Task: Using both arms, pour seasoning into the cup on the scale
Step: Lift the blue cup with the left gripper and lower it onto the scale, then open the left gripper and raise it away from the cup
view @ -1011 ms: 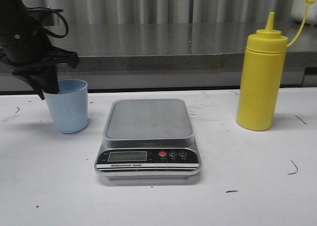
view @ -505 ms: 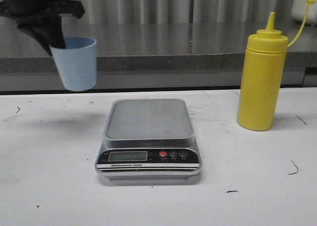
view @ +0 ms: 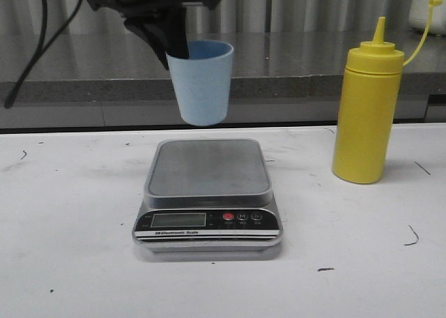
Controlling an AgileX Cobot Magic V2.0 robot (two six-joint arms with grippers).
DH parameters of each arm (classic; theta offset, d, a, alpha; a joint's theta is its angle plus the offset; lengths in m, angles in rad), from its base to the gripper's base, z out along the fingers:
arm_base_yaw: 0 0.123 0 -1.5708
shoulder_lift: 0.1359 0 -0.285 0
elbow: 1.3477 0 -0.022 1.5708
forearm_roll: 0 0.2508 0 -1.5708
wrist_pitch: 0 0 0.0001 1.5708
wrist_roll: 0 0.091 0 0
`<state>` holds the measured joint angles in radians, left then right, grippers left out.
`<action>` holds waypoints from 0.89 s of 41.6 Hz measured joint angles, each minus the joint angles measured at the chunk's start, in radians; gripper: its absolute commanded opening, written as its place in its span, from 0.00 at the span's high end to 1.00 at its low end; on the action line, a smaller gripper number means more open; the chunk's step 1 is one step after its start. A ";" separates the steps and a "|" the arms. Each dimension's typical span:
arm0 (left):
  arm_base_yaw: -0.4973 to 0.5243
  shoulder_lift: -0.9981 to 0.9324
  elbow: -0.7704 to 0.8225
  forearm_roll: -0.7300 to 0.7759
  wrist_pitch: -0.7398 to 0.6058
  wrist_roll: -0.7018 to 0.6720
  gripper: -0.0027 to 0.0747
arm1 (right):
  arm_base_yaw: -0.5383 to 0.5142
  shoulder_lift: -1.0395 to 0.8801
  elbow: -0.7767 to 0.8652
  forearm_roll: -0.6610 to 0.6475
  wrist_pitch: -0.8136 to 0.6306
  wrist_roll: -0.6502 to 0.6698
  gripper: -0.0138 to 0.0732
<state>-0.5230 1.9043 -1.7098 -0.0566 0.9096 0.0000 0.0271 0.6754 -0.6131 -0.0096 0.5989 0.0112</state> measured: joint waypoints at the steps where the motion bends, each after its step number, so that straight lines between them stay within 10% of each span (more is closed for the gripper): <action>1: -0.005 0.008 0.000 0.000 0.000 0.000 0.99 | 0.000 0.000 0.000 0.000 0.000 0.000 0.20; 19: -0.020 0.064 -0.003 0.003 0.005 0.000 0.97 | 0.000 0.000 0.000 0.000 0.000 0.000 0.20; 37: -0.020 0.069 -0.004 0.002 0.031 0.000 0.38 | 0.000 0.000 0.000 0.000 0.000 0.000 0.20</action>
<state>-0.5427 1.9729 -1.7142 -0.0550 0.9409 0.0000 0.0271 0.6754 -0.6131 -0.0096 0.5989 0.0112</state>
